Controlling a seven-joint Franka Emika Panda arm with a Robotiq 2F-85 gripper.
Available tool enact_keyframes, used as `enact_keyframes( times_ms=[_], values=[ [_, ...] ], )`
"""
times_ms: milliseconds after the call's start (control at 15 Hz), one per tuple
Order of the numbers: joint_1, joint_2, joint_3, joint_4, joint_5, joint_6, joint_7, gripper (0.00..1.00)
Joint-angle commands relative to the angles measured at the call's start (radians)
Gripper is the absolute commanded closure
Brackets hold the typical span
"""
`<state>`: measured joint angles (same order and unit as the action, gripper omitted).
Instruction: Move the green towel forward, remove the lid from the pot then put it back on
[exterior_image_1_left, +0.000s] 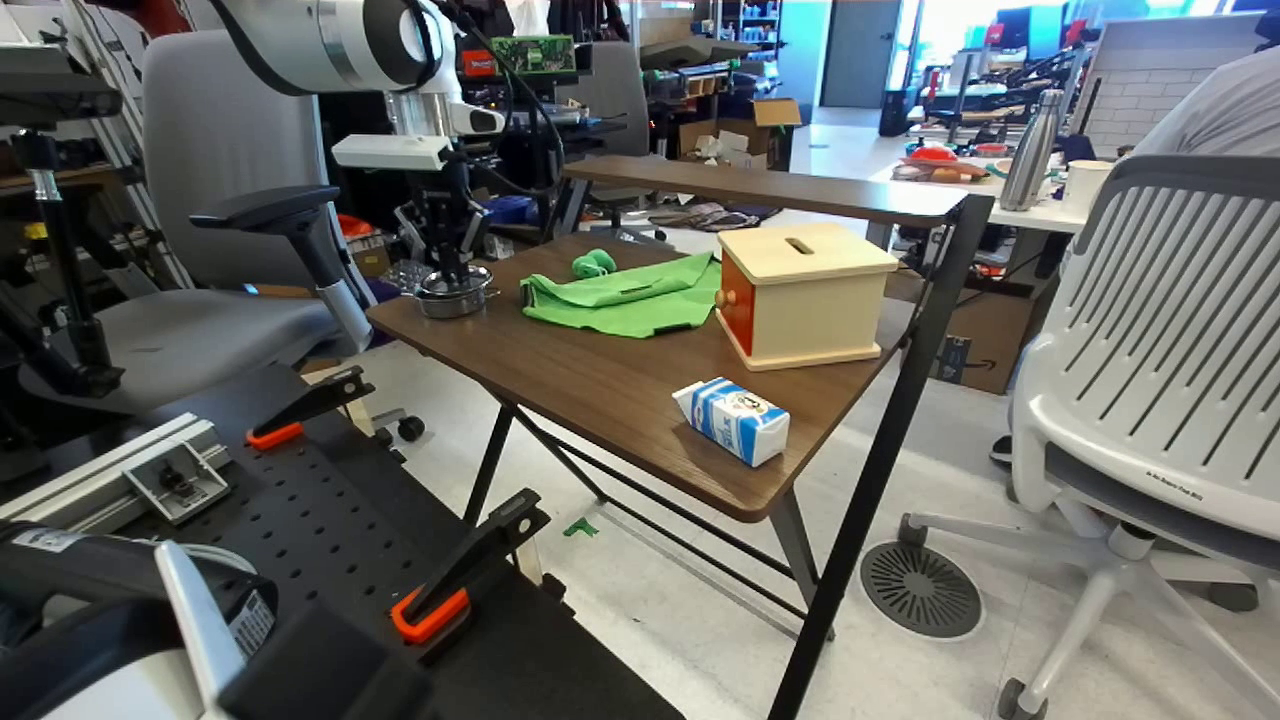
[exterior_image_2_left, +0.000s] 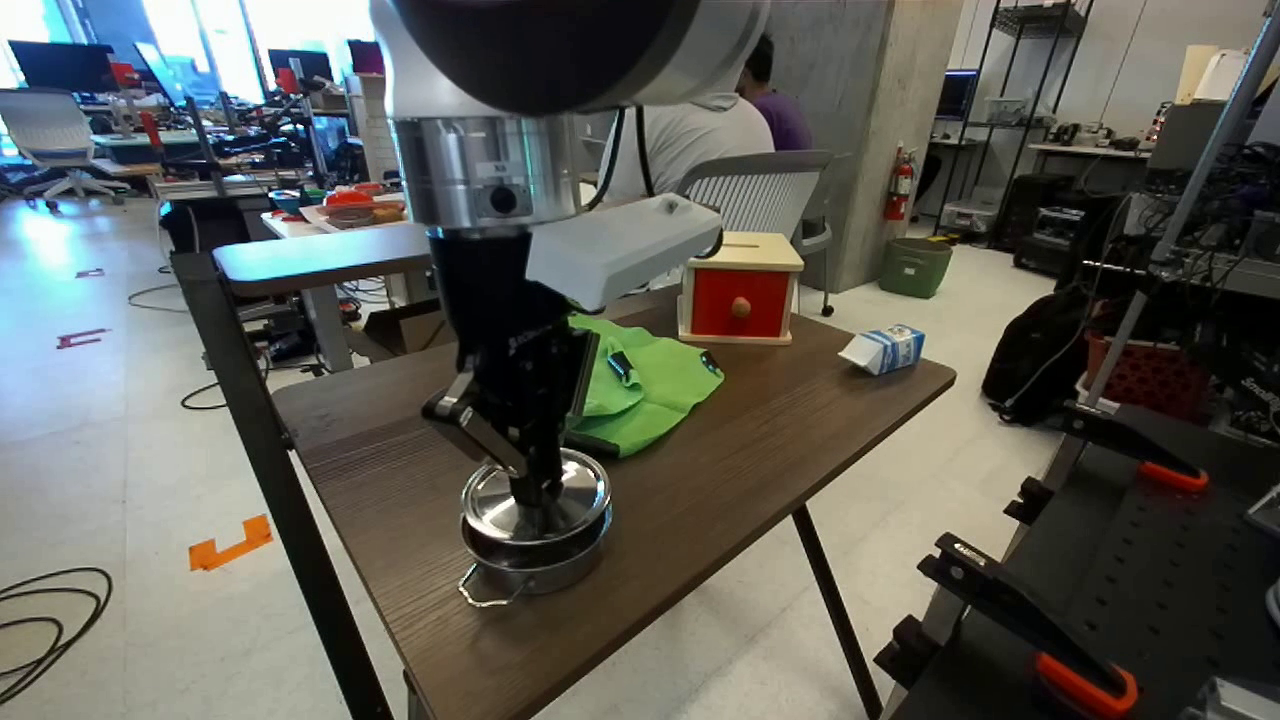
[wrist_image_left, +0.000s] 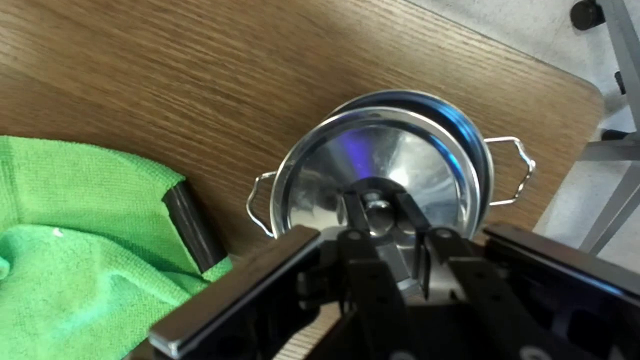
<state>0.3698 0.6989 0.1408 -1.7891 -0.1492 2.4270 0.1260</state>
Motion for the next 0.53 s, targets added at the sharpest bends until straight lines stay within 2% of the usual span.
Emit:
enact_keyframes(
  times_ms=[0, 467],
  values=[
    [-0.035, -0.112, 0.019, -0.089, 0.022, 0.005, -0.036, 0.95],
    [-0.137, -0.285, -0.008, -0.287, 0.025, 0.034, -0.08, 0.95]
  ],
)
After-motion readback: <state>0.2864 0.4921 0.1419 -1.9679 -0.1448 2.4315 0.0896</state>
